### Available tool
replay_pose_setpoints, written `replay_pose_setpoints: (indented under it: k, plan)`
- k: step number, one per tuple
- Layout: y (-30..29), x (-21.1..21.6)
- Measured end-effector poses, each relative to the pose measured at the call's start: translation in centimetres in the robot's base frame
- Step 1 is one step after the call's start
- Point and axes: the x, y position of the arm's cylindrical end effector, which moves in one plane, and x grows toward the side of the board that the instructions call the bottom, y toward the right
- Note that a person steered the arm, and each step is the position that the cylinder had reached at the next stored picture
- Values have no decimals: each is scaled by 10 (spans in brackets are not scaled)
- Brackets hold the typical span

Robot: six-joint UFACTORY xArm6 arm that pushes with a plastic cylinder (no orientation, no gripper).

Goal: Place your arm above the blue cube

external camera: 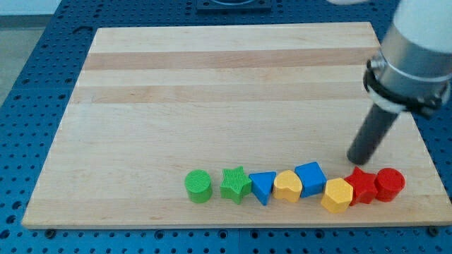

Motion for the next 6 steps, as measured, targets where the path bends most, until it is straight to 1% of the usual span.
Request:
replay_pose_setpoints:
  k: [2, 3, 6]
  plan:
    - [-58, -3]
    - [-73, -3]
    - [-74, 6]
